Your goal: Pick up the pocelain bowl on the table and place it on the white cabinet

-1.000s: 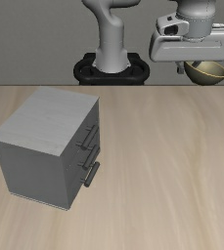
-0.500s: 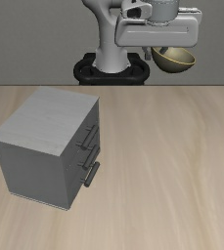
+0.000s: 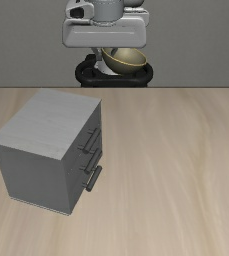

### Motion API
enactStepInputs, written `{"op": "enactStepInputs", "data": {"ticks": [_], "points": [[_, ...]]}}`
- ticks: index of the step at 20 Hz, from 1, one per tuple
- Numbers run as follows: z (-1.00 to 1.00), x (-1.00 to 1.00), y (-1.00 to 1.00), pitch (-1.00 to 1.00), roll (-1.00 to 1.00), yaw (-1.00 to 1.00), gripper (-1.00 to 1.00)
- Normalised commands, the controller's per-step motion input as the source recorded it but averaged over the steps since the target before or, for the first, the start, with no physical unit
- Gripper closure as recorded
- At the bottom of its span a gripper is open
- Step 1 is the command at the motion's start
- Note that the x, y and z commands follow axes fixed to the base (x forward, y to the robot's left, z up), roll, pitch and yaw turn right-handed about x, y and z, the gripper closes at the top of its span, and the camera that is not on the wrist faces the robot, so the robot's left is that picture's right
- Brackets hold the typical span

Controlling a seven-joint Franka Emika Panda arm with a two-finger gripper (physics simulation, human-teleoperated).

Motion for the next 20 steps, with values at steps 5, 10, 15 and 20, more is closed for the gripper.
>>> {"op": "enactStepInputs", "data": {"ticks": [5,10,15,20], "points": [[0.0,0.0,-1.0,0.0,0.0,0.0,1.0],[0.0,0.2,-0.8,0.0,0.0,0.0,1.0],[0.0,0.8,-0.2,0.0,0.0,0.0,1.0],[-0.6,0.0,-0.4,0.0,0.0,0.0,1.0]]}}
